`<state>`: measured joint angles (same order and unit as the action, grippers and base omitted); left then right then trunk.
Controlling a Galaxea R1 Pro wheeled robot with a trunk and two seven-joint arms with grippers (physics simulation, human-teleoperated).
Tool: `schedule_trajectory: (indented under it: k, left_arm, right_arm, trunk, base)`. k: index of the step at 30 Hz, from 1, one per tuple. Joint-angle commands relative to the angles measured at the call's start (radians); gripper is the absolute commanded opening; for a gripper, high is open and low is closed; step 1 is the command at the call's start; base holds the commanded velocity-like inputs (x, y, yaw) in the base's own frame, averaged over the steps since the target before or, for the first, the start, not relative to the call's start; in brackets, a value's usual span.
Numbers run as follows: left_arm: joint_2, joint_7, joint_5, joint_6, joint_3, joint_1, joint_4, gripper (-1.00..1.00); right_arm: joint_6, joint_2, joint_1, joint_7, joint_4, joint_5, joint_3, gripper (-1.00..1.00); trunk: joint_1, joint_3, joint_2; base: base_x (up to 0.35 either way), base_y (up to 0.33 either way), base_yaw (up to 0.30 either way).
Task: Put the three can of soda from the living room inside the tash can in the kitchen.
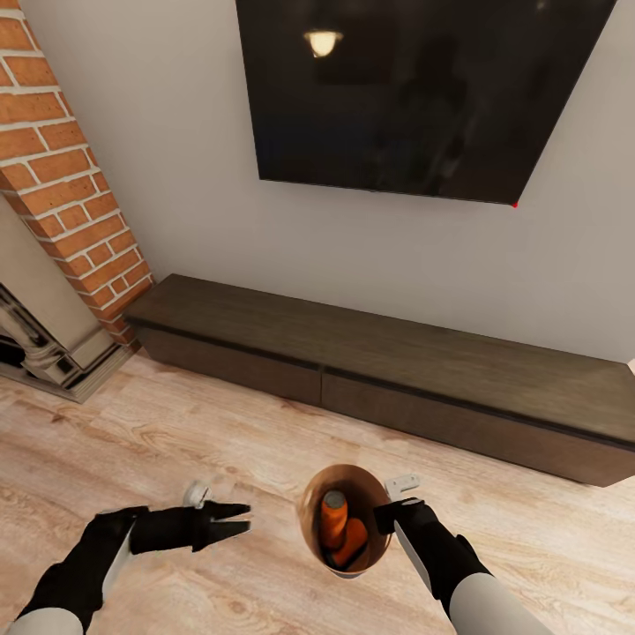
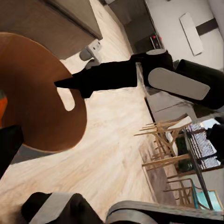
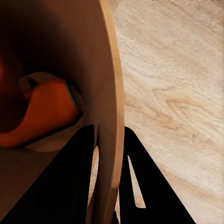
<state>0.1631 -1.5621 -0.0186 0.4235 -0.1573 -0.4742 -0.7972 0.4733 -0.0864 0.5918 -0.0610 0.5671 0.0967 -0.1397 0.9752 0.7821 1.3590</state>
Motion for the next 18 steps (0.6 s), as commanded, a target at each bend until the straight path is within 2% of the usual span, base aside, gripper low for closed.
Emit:
schedule_trajectory:
  k: [1,2,3,4,5,6,7,8,12,14,15,16,18]
  left_arm:
    - [0.045,-0.005,0.001,-0.002,-0.006,0.0,0.026,1.0]
    - [0.095,-0.006,0.001,-0.053,-0.02,0.0,0.09,1.0]
    - [0.12,-0.007,0.001,-0.094,-0.03,0.0,0.134,1.0]
    - [0.158,-0.006,0.0,-0.174,-0.047,0.0,0.22,1.0]
    - [0.173,-0.006,0.0,-0.213,-0.054,0.001,0.262,1.0]
    - [0.198,-0.005,0.0,-0.292,-0.065,0.001,0.351,1.0]
    - [0.209,-0.005,0.0,-0.328,-0.069,0.001,0.39,1.0]
    - [0.224,-0.005,0.0,-0.391,-0.074,0.001,0.461,1.0]
    - [0.246,0.015,0.0,-0.523,-0.082,0.002,0.622,1.0]
    - [0.25,0.042,0.001,-0.547,-0.083,0.002,0.651,1.0]
    - [0.252,0.076,0.0,-0.562,-0.084,0.002,0.672,1.0]
    - [0.253,0.142,0.001,-0.576,-0.084,0.002,0.694,1.0]
    - [0.254,0.192,0.002,-0.584,-0.085,0.002,0.706,1.0]
  right_arm:
    - [-0.001,0.0,0.0,0.005,0.0,-0.008,0.0,-1.0]
    - [-0.001,0.0,0.0,0.006,0.0,-0.008,0.0,-1.0]
    - [-0.002,0.0,0.0,0.007,0.0,-0.008,0.0,-1.0]
    - [-0.003,0.0,0.0,0.007,0.0,-0.009,0.0,-1.0]
    - [-0.003,0.0,0.0,0.008,0.0,-0.009,0.0,-1.0]
    - [-0.003,0.0,0.0,0.008,0.001,-0.009,0.0,-1.0]
    - [-0.003,0.0,0.0,0.008,0.001,-0.009,0.0,-1.0]
    - [-0.004,0.0,0.0,0.008,0.001,-0.009,0.0,-1.0]
    - [-0.004,0.0,0.0,0.009,0.002,-0.009,0.0,-1.0]
    - [-0.004,0.0,0.0,0.009,0.002,-0.009,0.0,-1.0]
    - [-0.004,0.001,0.0,0.009,0.002,-0.009,0.0,-1.0]
    - [-0.003,0.001,0.0,0.009,0.002,-0.009,0.0,-1.0]
    - [-0.003,0.001,0.0,0.009,0.002,-0.009,0.0,-1.0]
  trunk:
    - [0.0,0.0,0.0]
    - [0.0,0.0,0.0]
    - [0.0,0.0,0.0]
    - [0.0,0.0,0.0]
    - [0.0,0.0,0.0]
    - [0.0,0.0,0.0]
    - [0.0,0.0,0.0]
    - [0.0,0.0,0.0]
    - [0.0,0.0,0.0]
    - [0.0,0.0,0.0]
    - [0.0,0.0,0.0]
    - [0.0,0.0,0.0]
    - [0.0,0.0,0.0]
  base:
    - [0.0,0.0,0.0]
    - [0.0,0.0,0.0]
    - [0.0,0.0,0.0]
    - [0.0,0.0,0.0]
    - [0.0,0.0,0.0]
    - [0.0,0.0,0.0]
    - [0.0,0.0,0.0]
    - [0.0,0.0,0.0]
    - [0.0,0.0,0.0]
    - [0.0,0.0,0.0]
    - [0.0,0.0,0.0]
    - [0.0,0.0,0.0]
    - [0.0,0.0,0.0]
